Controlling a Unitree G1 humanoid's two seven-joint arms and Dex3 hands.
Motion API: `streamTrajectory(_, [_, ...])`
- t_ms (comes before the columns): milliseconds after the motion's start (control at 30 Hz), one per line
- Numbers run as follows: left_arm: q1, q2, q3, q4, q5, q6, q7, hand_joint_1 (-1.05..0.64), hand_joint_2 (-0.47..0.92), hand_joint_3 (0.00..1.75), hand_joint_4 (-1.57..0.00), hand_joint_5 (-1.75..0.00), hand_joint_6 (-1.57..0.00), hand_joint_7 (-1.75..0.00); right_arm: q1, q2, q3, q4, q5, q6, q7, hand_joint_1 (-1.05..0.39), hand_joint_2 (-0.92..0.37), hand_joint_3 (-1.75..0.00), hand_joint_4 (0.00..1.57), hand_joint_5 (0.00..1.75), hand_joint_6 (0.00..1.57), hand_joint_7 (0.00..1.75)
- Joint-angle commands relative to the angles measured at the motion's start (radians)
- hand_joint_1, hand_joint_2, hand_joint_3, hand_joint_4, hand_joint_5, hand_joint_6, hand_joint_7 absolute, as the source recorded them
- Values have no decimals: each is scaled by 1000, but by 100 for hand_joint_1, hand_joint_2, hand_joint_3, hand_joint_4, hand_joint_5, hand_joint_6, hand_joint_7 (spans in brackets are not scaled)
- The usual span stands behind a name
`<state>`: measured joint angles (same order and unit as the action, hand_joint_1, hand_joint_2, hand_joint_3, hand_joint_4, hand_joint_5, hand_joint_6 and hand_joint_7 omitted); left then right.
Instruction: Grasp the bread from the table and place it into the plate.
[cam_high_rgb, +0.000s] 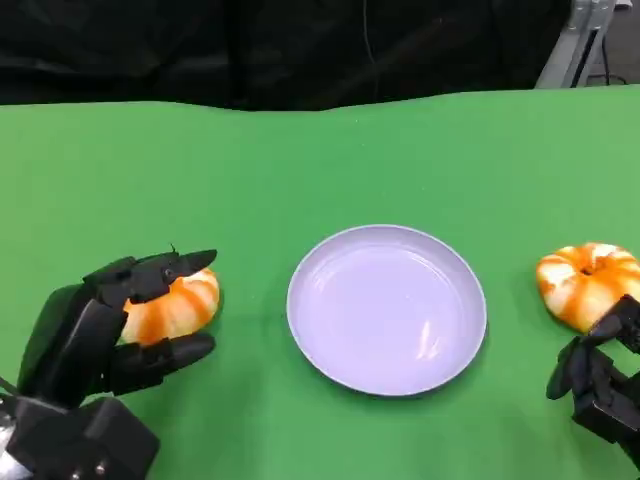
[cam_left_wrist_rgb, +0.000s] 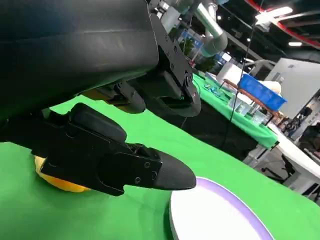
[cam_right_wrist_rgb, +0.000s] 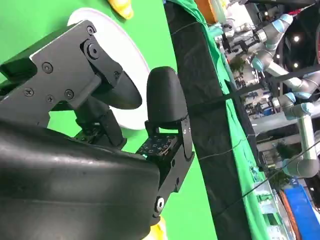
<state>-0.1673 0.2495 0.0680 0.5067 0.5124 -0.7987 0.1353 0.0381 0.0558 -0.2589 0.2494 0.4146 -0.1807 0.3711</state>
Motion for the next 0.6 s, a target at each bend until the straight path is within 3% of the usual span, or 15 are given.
streamTrajectory(33, [7, 39, -26, 11, -4, -1, 43, -75, 92, 21, -50, -16, -67, 0, -6, -16, -6, 6, 7, -7, 3, -5, -39, -145, 92, 175, 77, 165])
streamTrajectory(600, [5, 69, -76, 14, -25, 10, 83, -75, 92, 21, -52, -12, -67, 0, -6, -16, -6, 6, 7, -7, 3, -5, -38, -145, 92, 175, 77, 165])
